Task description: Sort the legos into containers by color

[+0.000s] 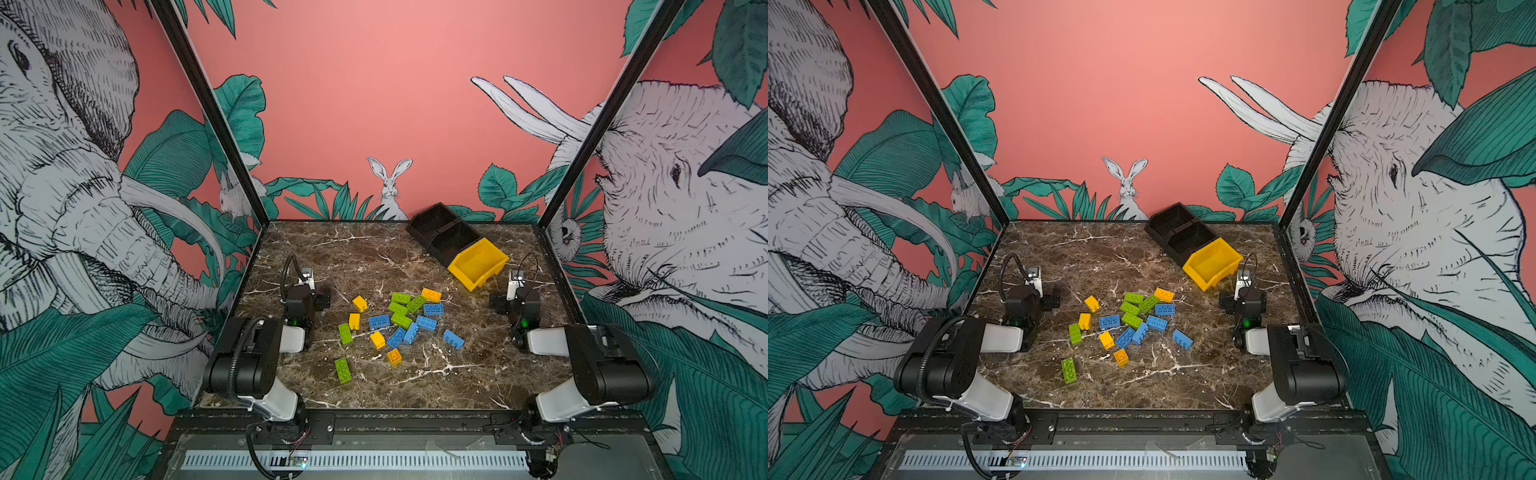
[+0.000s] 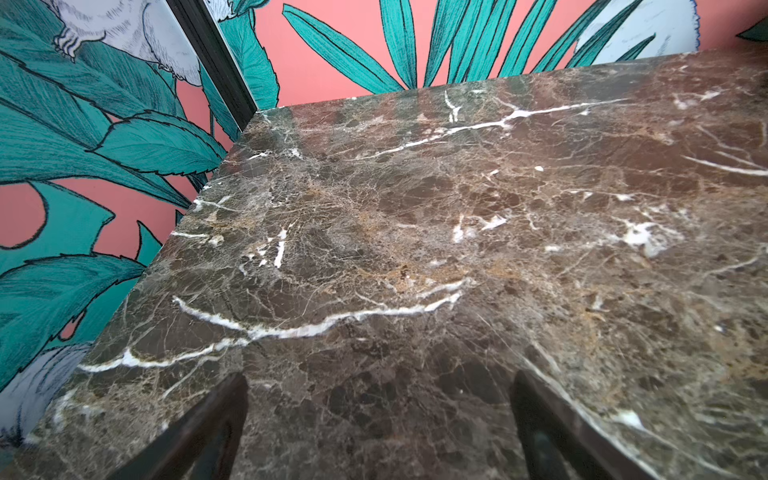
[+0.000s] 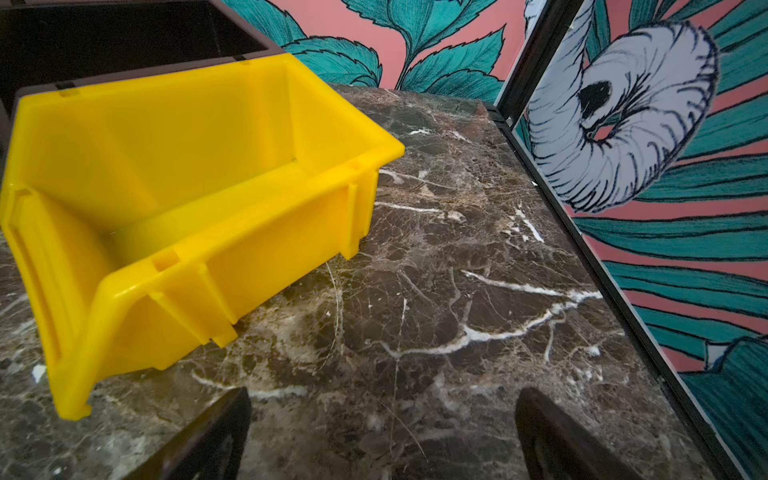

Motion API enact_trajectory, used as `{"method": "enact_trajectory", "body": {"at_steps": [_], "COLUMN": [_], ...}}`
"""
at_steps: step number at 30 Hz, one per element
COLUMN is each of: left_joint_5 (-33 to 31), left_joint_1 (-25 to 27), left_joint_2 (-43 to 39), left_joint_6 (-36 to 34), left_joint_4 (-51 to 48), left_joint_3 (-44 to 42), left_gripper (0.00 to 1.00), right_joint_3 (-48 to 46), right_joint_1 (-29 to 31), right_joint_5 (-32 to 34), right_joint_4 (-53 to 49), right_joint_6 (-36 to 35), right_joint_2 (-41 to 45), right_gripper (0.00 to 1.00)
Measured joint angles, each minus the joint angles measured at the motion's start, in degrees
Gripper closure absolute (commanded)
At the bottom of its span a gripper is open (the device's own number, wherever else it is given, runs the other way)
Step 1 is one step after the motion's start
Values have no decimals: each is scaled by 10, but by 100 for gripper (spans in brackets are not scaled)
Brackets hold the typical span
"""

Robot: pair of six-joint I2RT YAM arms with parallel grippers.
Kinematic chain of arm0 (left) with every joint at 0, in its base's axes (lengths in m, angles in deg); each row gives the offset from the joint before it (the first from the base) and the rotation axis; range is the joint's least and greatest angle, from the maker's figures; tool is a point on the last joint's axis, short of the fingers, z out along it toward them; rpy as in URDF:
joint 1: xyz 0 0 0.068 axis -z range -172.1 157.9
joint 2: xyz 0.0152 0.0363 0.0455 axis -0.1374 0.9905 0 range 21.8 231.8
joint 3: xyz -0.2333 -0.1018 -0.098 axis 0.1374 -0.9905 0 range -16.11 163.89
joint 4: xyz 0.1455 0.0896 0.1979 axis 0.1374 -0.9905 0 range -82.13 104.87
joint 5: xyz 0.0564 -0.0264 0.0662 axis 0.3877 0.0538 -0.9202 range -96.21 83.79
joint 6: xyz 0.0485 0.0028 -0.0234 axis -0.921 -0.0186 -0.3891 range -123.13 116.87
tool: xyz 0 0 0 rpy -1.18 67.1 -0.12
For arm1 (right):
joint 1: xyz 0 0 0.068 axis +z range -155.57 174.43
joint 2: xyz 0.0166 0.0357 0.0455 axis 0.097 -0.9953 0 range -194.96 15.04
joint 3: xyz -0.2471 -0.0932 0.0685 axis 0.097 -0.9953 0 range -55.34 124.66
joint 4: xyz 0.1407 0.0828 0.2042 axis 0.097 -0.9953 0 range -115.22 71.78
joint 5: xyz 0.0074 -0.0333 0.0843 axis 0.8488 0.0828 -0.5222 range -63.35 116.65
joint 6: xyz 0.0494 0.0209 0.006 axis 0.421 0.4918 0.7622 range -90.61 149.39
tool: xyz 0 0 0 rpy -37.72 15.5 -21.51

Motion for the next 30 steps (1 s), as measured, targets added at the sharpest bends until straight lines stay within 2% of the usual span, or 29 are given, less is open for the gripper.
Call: {"method": "enact_trajectory", "body": {"at_steps": [30], "left_joint_5": [0], "left_joint_1": [0], "left_joint_2": [0], "left_joint_6": [0], "left_joint_4": [0], "left_joint_3": [1], "left_gripper": [1], "right_joint_3": [10], "right_joint_1": [-5], "right_joint_5": [-17], "right_joint_4": [-3], "right_joint_6": [0], "right_joint_2": [0], "right_gripper": [2]}}
